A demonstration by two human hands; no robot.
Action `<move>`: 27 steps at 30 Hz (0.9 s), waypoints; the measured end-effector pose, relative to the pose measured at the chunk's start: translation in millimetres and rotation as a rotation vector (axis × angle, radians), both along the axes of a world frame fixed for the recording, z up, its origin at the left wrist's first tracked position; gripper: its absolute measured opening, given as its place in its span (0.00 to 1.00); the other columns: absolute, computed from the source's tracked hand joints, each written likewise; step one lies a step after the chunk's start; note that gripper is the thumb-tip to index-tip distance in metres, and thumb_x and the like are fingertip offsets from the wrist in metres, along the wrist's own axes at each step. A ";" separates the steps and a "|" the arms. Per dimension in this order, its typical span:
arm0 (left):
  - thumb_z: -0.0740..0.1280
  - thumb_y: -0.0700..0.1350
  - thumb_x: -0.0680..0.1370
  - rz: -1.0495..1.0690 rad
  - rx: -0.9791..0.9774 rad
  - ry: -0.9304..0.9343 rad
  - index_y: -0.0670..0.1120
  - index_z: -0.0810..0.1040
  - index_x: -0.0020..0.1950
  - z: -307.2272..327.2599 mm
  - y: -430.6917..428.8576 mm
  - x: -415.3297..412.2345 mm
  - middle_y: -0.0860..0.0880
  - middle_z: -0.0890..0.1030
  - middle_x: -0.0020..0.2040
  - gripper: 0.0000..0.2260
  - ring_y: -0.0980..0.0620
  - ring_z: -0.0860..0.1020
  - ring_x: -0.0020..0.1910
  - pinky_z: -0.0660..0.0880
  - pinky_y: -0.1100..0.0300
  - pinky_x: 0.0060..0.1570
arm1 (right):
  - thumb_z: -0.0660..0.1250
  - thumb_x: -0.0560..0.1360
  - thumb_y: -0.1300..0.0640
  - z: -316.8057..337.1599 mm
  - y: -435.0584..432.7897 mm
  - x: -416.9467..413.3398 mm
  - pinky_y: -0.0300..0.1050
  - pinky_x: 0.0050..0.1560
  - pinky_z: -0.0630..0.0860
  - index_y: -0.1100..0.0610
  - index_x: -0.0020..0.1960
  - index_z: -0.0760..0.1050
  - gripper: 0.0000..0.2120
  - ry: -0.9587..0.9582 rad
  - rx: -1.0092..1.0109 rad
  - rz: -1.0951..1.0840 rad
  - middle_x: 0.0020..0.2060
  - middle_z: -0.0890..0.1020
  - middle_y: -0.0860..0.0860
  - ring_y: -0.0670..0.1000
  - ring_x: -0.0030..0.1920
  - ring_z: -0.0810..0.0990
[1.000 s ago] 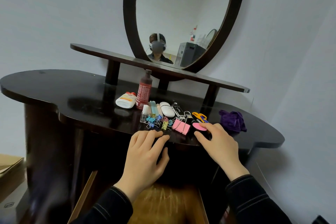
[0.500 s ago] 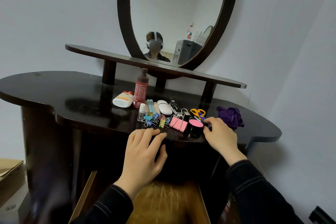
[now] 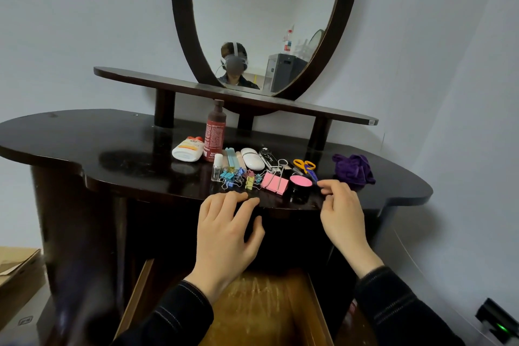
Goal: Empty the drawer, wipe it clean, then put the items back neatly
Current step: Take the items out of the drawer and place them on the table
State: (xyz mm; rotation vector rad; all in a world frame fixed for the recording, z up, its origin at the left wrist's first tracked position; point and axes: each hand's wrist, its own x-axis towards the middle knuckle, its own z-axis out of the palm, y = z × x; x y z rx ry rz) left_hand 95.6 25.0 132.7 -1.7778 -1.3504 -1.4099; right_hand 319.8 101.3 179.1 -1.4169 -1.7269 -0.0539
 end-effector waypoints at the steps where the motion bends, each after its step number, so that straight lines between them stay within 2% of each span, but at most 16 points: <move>1: 0.66 0.49 0.78 -0.024 -0.002 0.004 0.47 0.82 0.57 3.2 -0.2 2.7 0.51 0.79 0.53 0.12 0.48 0.75 0.52 0.67 0.56 0.59 | 0.57 0.79 0.67 -2.4 -4.0 2.0 0.43 0.50 0.69 0.52 0.62 0.77 0.18 0.006 0.010 0.027 0.54 0.78 0.46 0.45 0.55 0.71; 4: 0.66 0.49 0.78 -0.108 -0.020 0.101 0.46 0.82 0.54 15.9 2.7 17.4 0.50 0.78 0.49 0.10 0.47 0.75 0.47 0.71 0.54 0.49 | 0.56 0.79 0.69 4.5 -7.2 8.3 0.41 0.53 0.72 0.52 0.58 0.79 0.18 0.049 -0.034 0.122 0.52 0.79 0.45 0.45 0.54 0.76; 7: 0.66 0.49 0.78 -0.139 -0.028 0.129 0.45 0.81 0.50 24.3 9.0 35.1 0.50 0.77 0.45 0.09 0.47 0.74 0.44 0.71 0.52 0.43 | 0.60 0.78 0.69 26.0 3.3 20.3 0.34 0.48 0.74 0.49 0.51 0.80 0.18 0.163 -0.188 0.209 0.47 0.83 0.45 0.41 0.48 0.81; 9: 0.66 0.48 0.78 -0.138 -0.001 0.087 0.45 0.81 0.48 22.4 13.7 41.6 0.49 0.76 0.44 0.08 0.47 0.73 0.42 0.70 0.53 0.41 | 0.62 0.78 0.68 38.8 16.7 32.8 0.38 0.43 0.78 0.50 0.50 0.80 0.15 0.240 -0.274 0.238 0.44 0.84 0.49 0.45 0.43 0.82; 11: 0.67 0.48 0.77 -0.124 0.031 0.062 0.45 0.81 0.48 17.9 18.1 44.3 0.49 0.76 0.44 0.08 0.46 0.73 0.41 0.69 0.52 0.41 | 0.64 0.78 0.66 48.7 31.0 45.5 0.43 0.42 0.80 0.52 0.50 0.80 0.11 0.197 -0.224 0.159 0.44 0.83 0.49 0.45 0.42 0.81; 13: 0.67 0.48 0.77 -0.106 0.049 0.051 0.45 0.81 0.47 13.2 21.7 46.3 0.49 0.76 0.44 0.07 0.46 0.72 0.41 0.69 0.52 0.41 | 0.65 0.78 0.62 55.0 48.4 57.8 0.42 0.49 0.77 0.52 0.55 0.78 0.09 0.046 -0.071 -0.001 0.51 0.80 0.50 0.48 0.48 0.79; 15: 0.67 0.49 0.77 -0.112 0.057 0.044 0.45 0.81 0.48 9.8 23.7 46.5 0.50 0.75 0.44 0.08 0.46 0.72 0.42 0.68 0.52 0.41 | 0.67 0.77 0.56 56.6 67.2 66.9 0.47 0.56 0.73 0.52 0.66 0.73 0.18 -0.054 -0.011 -0.142 0.62 0.74 0.55 0.57 0.60 0.75; 18: 0.66 0.49 0.78 -0.112 0.058 0.057 0.45 0.81 0.49 8.9 22.9 45.1 0.50 0.75 0.44 0.09 0.46 0.72 0.42 0.68 0.53 0.41 | 0.68 0.77 0.42 50.4 93.1 71.2 0.59 0.67 0.69 0.49 0.79 0.58 0.36 -0.148 -0.229 -0.223 0.75 0.61 0.59 0.65 0.71 0.64; 20: 0.66 0.49 0.78 -0.105 0.053 0.069 0.45 0.81 0.50 8.5 22.1 44.5 0.50 0.75 0.44 0.09 0.47 0.72 0.42 0.67 0.53 0.41 | 0.65 0.77 0.37 45.2 106.0 70.4 0.61 0.70 0.68 0.48 0.79 0.56 0.36 -0.252 -0.413 -0.210 0.76 0.59 0.60 0.67 0.72 0.64; 22: 0.66 0.49 0.78 -0.096 0.052 0.071 0.45 0.81 0.50 9.7 21.2 44.8 0.51 0.75 0.44 0.09 0.47 0.72 0.42 0.66 0.54 0.42 | 0.62 0.80 0.40 43.7 112.1 70.2 0.59 0.67 0.71 0.50 0.76 0.61 0.29 -0.296 -0.437 -0.203 0.72 0.66 0.61 0.67 0.68 0.70; 24: 0.66 0.49 0.78 -0.092 0.049 0.071 0.45 0.81 0.50 10.8 20.4 44.7 0.51 0.75 0.44 0.09 0.47 0.72 0.42 0.66 0.54 0.42 | 0.62 0.81 0.48 43.3 111.6 70.3 0.54 0.59 0.74 0.52 0.71 0.66 0.21 -0.312 -0.333 -0.238 0.66 0.72 0.60 0.64 0.61 0.75; 27: 0.66 0.49 0.78 -0.095 0.050 0.072 0.45 0.81 0.50 10.5 19.8 45.2 0.51 0.74 0.44 0.09 0.47 0.72 0.43 0.66 0.55 0.42 | 0.64 0.80 0.55 38.2 103.6 72.0 0.49 0.50 0.73 0.55 0.66 0.70 0.16 -0.265 -0.187 -0.233 0.58 0.76 0.57 0.60 0.55 0.77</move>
